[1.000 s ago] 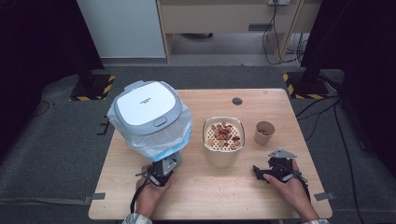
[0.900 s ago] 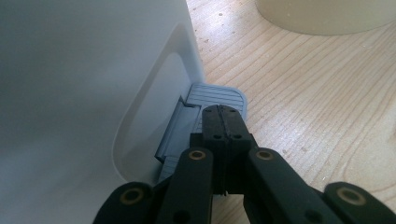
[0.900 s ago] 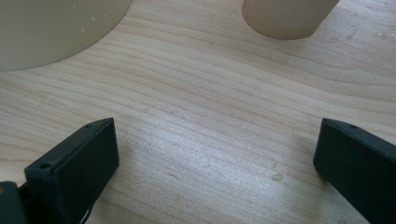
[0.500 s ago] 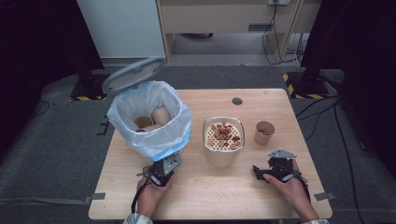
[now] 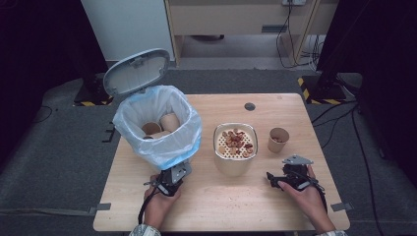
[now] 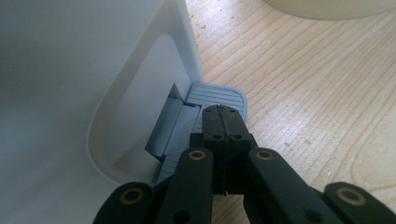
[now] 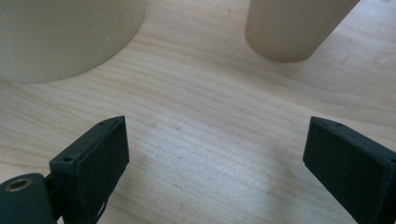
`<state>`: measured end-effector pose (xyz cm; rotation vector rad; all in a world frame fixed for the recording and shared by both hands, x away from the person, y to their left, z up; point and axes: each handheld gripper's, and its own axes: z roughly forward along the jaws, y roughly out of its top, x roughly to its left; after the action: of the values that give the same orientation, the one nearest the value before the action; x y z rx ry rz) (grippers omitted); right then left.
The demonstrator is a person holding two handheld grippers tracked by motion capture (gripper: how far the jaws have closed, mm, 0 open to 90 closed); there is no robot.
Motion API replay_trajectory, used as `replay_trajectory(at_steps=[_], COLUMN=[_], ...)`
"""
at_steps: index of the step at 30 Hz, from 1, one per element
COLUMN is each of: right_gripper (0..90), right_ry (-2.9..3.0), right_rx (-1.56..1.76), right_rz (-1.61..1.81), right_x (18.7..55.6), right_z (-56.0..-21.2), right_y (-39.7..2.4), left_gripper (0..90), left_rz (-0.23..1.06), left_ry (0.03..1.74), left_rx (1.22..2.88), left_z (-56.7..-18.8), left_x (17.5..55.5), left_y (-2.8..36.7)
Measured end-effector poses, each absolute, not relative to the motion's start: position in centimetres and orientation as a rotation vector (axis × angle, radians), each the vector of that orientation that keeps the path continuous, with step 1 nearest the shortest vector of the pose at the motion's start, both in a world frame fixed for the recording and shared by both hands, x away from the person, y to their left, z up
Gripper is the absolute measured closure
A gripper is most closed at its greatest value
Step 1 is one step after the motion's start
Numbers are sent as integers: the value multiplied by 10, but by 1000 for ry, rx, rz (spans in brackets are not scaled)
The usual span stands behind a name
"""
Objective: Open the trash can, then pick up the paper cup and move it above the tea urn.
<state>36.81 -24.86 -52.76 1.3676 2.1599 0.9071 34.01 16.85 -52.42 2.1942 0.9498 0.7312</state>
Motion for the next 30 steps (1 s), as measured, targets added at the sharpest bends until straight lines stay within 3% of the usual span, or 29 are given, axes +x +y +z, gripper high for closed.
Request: replay_trajectory(at_steps=[30], right_gripper=[87], right_ry=[2074], right_rx=[1432], right_rz=[932], right_x=[375], right_z=[-509], right_y=[-262], left_gripper=[895], left_rz=[735], left_ry=[951], left_rx=[2198], left_z=[-524], left_x=[341], left_y=[167])
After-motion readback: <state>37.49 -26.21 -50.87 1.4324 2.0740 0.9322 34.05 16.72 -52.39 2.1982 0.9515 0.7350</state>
